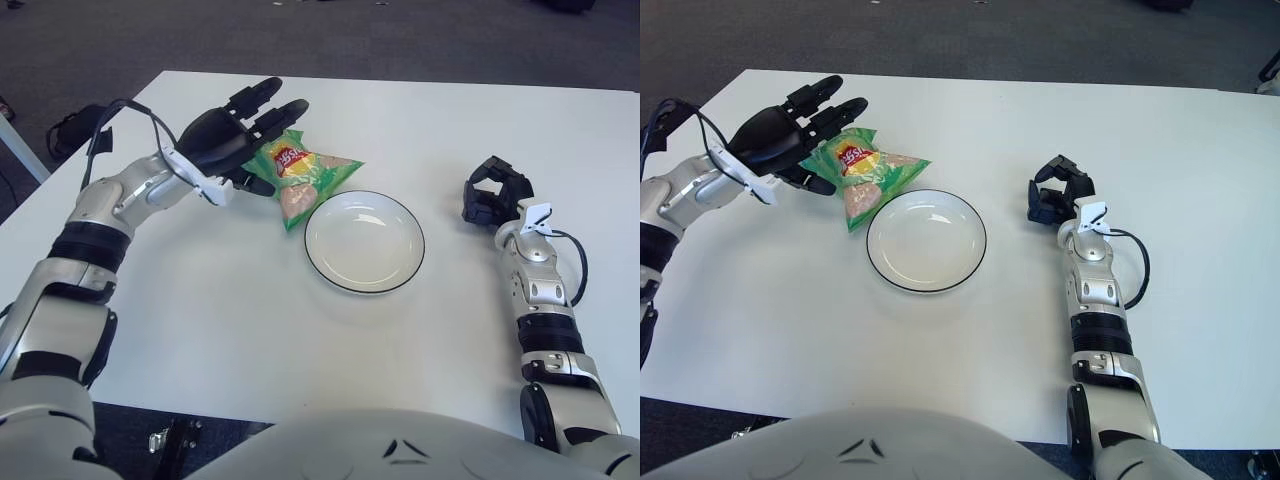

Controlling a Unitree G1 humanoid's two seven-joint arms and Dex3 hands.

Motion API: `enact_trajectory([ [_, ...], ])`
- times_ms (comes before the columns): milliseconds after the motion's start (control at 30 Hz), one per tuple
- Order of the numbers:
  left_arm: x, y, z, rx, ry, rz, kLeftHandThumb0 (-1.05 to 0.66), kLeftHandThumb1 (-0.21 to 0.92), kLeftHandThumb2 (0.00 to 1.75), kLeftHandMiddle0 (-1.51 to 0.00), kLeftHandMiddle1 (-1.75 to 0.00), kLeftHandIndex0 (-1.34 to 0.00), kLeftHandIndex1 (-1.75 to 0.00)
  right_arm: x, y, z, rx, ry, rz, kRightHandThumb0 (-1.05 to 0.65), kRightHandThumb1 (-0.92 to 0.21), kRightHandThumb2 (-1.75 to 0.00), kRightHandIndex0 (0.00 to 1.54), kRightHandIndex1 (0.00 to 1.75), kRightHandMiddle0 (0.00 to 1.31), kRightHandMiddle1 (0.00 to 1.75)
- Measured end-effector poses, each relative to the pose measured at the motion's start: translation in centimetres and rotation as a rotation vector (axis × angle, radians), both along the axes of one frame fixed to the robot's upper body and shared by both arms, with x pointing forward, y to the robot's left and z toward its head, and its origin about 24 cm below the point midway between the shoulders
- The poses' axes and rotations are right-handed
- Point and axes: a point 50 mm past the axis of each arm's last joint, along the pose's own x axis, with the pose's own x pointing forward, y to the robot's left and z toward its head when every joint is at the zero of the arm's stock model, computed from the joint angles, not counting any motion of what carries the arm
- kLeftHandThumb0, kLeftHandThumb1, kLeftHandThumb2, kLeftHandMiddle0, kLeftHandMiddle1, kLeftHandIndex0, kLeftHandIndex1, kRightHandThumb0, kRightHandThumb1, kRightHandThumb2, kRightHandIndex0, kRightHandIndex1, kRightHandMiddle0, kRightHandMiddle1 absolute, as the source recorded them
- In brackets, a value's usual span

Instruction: Put the snack into the plate.

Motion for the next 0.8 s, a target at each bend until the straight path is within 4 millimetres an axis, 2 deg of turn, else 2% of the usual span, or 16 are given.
enact_trajectory([
  [167, 0.2, -0.9, 0.3, 0.036, 0.020, -0.042, -1.05, 0.90, 0.31, 0.00, 0.00, 0.00, 0.00, 0.0, 0.1, 0.0, -0.003, 0.000, 0.003, -0.49, -0.30, -1.34, 1.31, 1.75, 0.63, 1.75],
  [467, 1.1, -2.2, 1.3, 0.239, 0.102, -0.094, -1.00, 0.82, 0.27, 0.00, 0.00, -0.01, -0.01, 0.0, 0.0, 0.0, -0.003, 0.000, 0.002, -0.49, -0.30, -1.34, 1.31, 1.75, 0.63, 1.75],
  [633, 1.7, -3.2, 1.8, 0.316, 0.136, -0.127, -0.98, 0.77, 0.32, 0.00, 0.00, 0.00, -0.02, 0.0, 0.0, 0.0, -0.002, 0.000, 0.002, -0.49, -0.30, -1.34, 1.31, 1.75, 0.63, 1.75],
  [800, 2.3, -4.5, 1.4, 0.360, 0.184, -0.149, -0.98, 0.76, 0.34, 0.00, 0.00, 0.00, -0.01, 0.0, 0.2, 0.1, 0.000, -0.002, 0.004, -0.49, -0.30, -1.34, 1.31, 1.75, 0.63, 1.75],
])
